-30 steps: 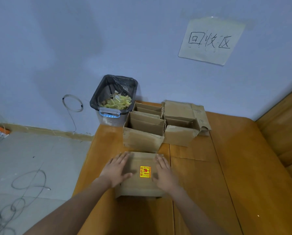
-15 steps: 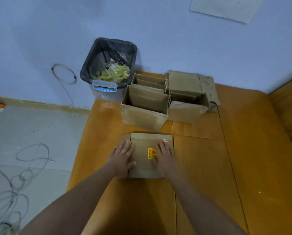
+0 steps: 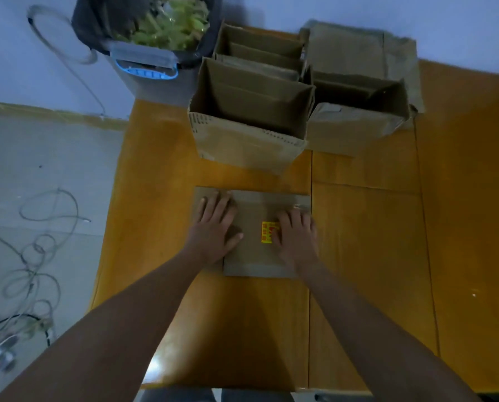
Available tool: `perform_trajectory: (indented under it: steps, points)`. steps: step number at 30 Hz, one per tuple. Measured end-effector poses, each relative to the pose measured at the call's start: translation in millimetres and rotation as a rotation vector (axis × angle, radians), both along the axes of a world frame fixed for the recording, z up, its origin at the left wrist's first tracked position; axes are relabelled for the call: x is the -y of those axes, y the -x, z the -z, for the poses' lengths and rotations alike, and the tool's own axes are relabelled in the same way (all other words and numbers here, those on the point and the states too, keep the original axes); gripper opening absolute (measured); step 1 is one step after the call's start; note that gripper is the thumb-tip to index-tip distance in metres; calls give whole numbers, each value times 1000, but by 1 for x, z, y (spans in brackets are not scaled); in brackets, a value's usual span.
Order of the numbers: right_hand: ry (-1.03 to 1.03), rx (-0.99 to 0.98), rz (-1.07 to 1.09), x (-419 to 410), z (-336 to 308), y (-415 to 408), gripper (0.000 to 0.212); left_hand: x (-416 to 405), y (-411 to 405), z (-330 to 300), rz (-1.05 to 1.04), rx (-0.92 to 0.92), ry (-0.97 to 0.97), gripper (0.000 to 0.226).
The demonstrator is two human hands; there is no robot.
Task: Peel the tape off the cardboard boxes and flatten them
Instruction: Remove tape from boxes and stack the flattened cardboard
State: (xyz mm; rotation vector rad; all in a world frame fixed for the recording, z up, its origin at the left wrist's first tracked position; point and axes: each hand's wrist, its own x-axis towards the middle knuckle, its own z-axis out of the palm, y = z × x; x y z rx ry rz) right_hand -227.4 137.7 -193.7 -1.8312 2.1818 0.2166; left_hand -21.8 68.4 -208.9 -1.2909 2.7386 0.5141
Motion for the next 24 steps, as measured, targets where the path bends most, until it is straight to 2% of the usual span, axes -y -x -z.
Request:
perform_trajectory:
  steps: [3,6,8,16,21,24]
  points:
    - [77,3,-39,15,7,11,44,-2,-2,11,-9,-38,28,70]
    - [84,39,-81,21,12,20,65,0,-2,16,-14,-13,30,72]
    - [64,77,-69,21,16,21,71,1,-4,14,-19,3,2,73]
    - [108,75,-55,23,30,26,69,3,-2,17,-37,-7,31,70]
    - [63,46,-64,24,27,26,70,4,-3,14,-80,-71,23,67]
    - [35,31,-61,24,28,25,71,8,-5,16,-143,-20,32,69]
